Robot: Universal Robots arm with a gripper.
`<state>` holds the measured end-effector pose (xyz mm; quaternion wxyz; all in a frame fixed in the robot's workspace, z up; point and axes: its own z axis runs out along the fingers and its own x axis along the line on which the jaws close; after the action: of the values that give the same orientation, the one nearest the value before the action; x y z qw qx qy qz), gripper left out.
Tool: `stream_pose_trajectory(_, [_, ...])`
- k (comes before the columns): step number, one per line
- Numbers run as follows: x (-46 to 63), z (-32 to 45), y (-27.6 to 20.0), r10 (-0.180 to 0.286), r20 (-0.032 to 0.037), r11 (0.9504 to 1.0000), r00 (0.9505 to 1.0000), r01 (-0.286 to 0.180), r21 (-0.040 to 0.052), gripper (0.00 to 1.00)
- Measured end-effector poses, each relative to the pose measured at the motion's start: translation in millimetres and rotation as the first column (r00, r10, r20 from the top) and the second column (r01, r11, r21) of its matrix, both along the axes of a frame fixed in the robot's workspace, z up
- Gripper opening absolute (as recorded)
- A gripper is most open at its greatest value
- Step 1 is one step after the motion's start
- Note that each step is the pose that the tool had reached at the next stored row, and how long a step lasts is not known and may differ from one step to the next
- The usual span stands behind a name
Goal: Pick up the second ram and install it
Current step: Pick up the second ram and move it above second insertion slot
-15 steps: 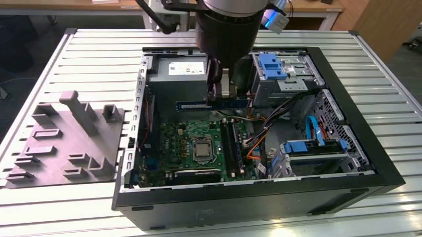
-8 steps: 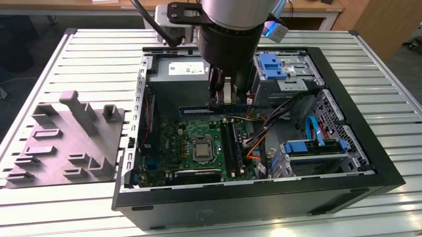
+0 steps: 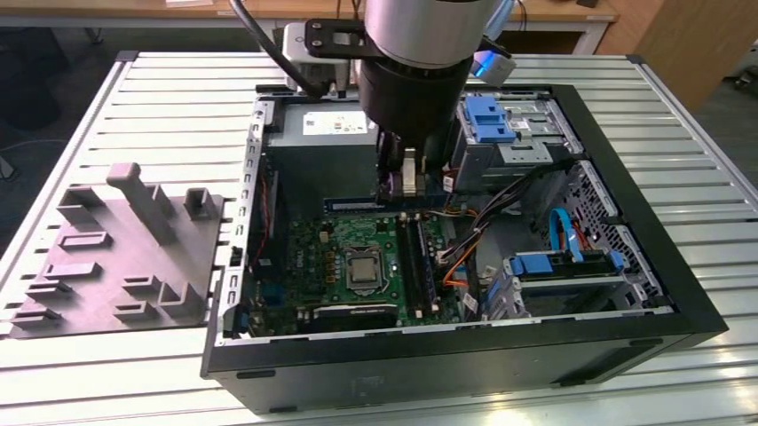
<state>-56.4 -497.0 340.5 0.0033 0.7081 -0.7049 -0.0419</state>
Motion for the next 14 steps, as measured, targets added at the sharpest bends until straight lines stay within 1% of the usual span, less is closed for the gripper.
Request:
stream_pose_trajectory(8, [0.1, -11.1, 0.0, 0.000, 0.0000, 1.0000, 1.0000, 0.000, 0.0001, 0.11])
stream_pose_trajectory(14, [0.1, -17.8, -0.2, 0.000, -0.0001, 1.0000, 1.0000, 0.000, -0.0001, 0.11])
